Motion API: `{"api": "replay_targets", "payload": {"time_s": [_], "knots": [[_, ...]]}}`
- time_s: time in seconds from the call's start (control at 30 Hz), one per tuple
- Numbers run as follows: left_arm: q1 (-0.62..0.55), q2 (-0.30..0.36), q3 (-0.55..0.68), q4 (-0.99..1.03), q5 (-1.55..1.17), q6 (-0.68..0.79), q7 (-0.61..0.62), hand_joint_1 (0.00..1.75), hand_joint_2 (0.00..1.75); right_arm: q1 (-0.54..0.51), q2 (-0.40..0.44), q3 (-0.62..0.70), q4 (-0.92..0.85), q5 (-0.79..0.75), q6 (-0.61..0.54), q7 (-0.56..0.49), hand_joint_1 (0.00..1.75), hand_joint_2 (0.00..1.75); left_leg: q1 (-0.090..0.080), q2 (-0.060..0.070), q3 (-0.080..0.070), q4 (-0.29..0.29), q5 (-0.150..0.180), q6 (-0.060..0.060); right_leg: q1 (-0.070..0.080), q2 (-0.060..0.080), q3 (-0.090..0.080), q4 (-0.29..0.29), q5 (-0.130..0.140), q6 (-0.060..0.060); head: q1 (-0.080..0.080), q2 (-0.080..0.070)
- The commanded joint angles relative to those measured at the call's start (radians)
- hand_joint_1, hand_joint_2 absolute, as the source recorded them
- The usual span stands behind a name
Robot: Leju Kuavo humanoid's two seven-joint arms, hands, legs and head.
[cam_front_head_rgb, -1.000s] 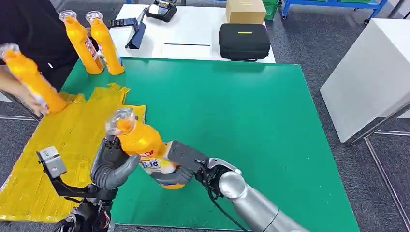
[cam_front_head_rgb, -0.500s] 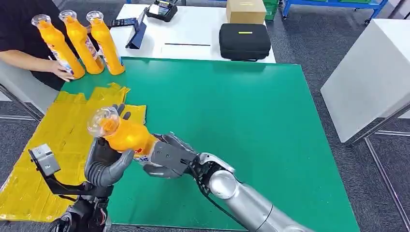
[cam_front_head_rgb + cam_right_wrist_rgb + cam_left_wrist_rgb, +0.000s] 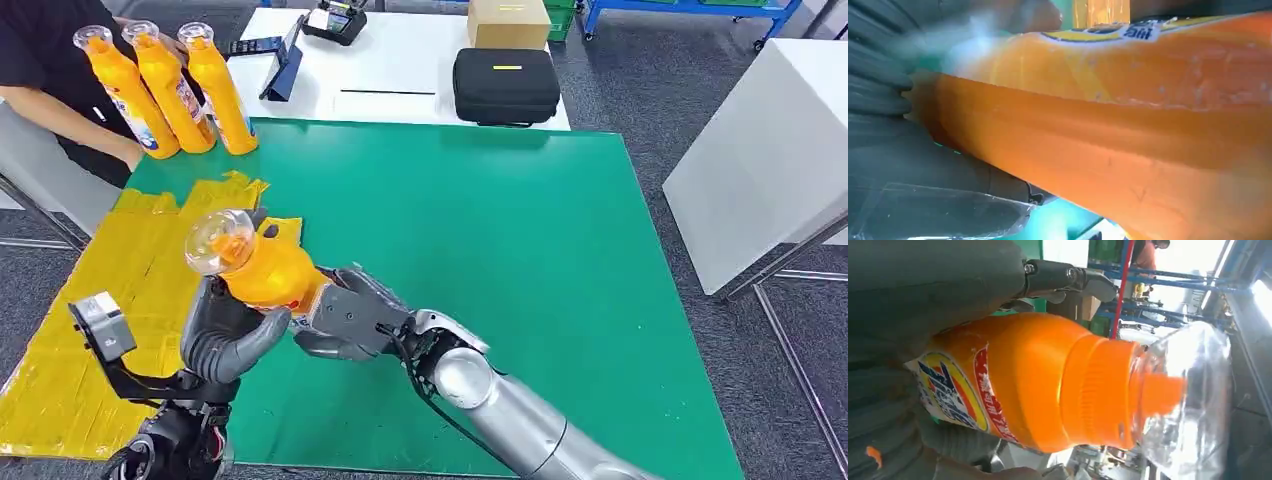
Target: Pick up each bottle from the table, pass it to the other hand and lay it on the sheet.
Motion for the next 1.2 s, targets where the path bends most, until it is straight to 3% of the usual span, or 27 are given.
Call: {"api": "replay_targets", "payload": {"time_s": [0.03,0.17,0.63,0.67,0.7,1.2], "knots": [[-0.05,0.01,-0.123,0.065,-0.068,0.009,0.05,0.0,1.75,-0.056,0.001,0.066,-0.017,0.004,-0.004,0.018,1.75,1.75,0.0,-0.002,0.004,0.001,-0.002,0.001,0.001,0.0,0.004,0.003,-0.003,-0.009,0.0,0.0],[-0.056,0.005,-0.126,0.076,-0.078,0.012,0.054,0.0,1.75,-0.058,0.0,0.07,-0.014,0.004,-0.002,0.021,1.75,1.75,0.0,-0.001,0.002,0.0,-0.001,0.001,0.0,0.0,0.002,0.0,-0.001,-0.004,0.0,0.0],[-0.071,-0.022,-0.115,0.073,-0.093,0.032,0.066,0.0,1.75,-0.074,0.009,0.081,0.01,0.004,-0.001,0.025,1.75,1.75,0.0,-0.001,0.003,0.001,-0.001,0.001,0.0,0.0,0.003,0.001,-0.001,-0.006,0.0,0.0],[-0.074,-0.023,-0.115,0.074,-0.094,0.034,0.067,0.09,1.75,-0.075,0.01,0.084,0.012,0.004,-0.001,0.026,1.75,1.75,0.0,-0.001,0.003,0.001,-0.002,0.001,0.0,0.0,0.003,0.002,-0.002,-0.007,0.0,0.0],[-0.077,-0.025,-0.113,0.076,-0.094,0.034,0.067,1.75,1.75,-0.078,0.012,0.085,0.014,0.005,0.0,0.027,1.75,1.75,-0.001,-0.001,0.002,0.0,-0.001,0.001,0.0,0.0,0.002,0.001,-0.001,-0.005,0.0,0.0],[-0.078,-0.023,-0.107,0.078,-0.094,0.035,0.066,1.75,1.75,-0.086,0.018,0.097,0.023,0.006,0.003,0.029,1.75,1.75,-0.001,-0.001,0.004,0.001,-0.002,0.001,0.0,0.001,0.003,0.002,-0.002,-0.007,0.0,0.0]]}}
